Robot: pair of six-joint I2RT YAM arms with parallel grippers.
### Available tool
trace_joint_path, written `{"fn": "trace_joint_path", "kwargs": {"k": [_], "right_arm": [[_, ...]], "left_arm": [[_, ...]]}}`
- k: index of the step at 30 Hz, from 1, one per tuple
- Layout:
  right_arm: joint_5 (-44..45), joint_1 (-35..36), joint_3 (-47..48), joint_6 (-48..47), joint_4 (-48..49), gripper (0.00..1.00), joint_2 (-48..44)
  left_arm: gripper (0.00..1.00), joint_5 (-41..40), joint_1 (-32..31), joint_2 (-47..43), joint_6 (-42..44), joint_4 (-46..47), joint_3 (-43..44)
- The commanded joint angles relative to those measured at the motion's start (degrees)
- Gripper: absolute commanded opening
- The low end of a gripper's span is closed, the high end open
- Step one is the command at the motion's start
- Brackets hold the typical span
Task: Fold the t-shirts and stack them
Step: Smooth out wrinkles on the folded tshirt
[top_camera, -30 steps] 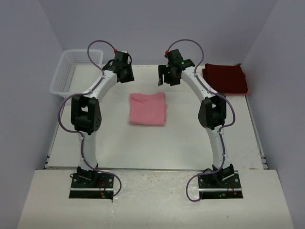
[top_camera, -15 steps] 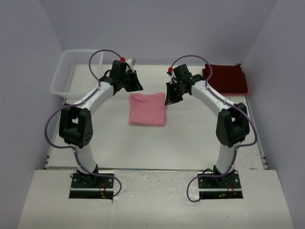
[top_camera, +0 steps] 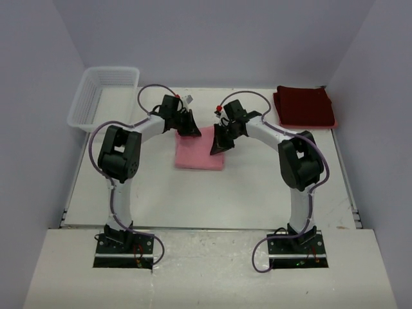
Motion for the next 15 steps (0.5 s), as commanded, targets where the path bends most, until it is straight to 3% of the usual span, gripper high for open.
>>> {"fn": "trace_joint_path", "kwargs": {"k": [1, 6, 10, 15], "right_arm": [[-1.7, 0.6, -0.1, 1.4, 2.1, 0.0, 1.5], [0.9, 0.9, 0.6, 3.3, 0.5, 0.0, 3.4], [9.4, 2.8, 0.1, 6.0, -3.6, 0.0, 4.1], [12.7, 3.5, -1.9, 7.3, -3.7, 0.0, 5.9]], "left_arm": [[0.0, 2.7, 1.0, 2.6, -0.7, 3.7, 3.0], [0.0, 3.5, 2.9, 7.7, -0.7, 4.8, 5.5], [0.0, 6.3, 4.0, 12.7, 0.8, 4.2, 12.9], [0.0, 8.6, 4.7, 18.1, 2.2, 0.8, 20.0]]}}
